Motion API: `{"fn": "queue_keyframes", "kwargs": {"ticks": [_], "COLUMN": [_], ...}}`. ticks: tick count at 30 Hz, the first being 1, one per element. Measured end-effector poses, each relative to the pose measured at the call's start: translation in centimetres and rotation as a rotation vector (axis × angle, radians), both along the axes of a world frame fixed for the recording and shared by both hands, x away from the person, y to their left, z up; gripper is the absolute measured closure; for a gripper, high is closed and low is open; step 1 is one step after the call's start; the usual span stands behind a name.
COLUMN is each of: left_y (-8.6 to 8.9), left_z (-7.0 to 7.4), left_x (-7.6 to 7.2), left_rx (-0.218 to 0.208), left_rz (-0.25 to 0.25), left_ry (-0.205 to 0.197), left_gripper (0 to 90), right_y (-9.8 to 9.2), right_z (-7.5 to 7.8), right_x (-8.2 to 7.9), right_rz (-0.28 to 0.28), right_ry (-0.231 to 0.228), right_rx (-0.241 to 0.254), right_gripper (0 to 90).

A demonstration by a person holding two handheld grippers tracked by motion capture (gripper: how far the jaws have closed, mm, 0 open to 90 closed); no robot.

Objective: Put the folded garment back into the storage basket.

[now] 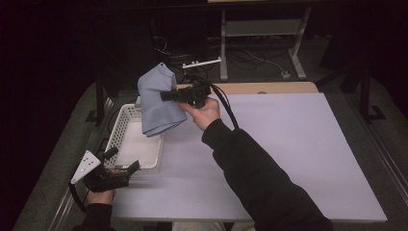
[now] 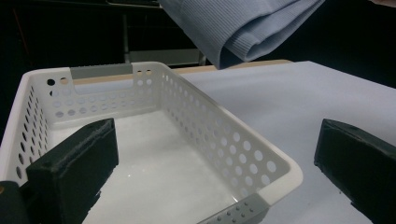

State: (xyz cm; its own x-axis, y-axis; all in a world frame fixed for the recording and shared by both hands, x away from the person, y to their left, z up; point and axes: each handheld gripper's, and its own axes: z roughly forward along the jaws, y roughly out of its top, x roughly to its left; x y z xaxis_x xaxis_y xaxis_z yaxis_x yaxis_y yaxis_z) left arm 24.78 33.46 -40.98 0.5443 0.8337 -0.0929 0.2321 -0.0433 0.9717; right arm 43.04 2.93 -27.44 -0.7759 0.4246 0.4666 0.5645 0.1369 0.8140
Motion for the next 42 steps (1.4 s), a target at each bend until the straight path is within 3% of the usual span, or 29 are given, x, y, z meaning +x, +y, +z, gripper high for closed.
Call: {"fn": "queue_keyframes", "kwargs": {"ticks": [18,42], "left_y": [0.1,0.1], "left_z": [0.0,0.0], "left_x": [0.0,0.0], "left_rx": [-0.004,-0.006], "left_rz": [0.005,0.004], "left_ry": [-0.001,0.000], "left_gripper": [0.0,0.0], "right_y": [2.9,4.7], "right_z": [-1.2,-3.9], "right_x": [1.0,2.2], "right_rz": [-0.001,-0.027], "right_ry": [0.029,0.055], "right_rx": [0.019,0.013], "right_gripper": [73.4,73.4]}}
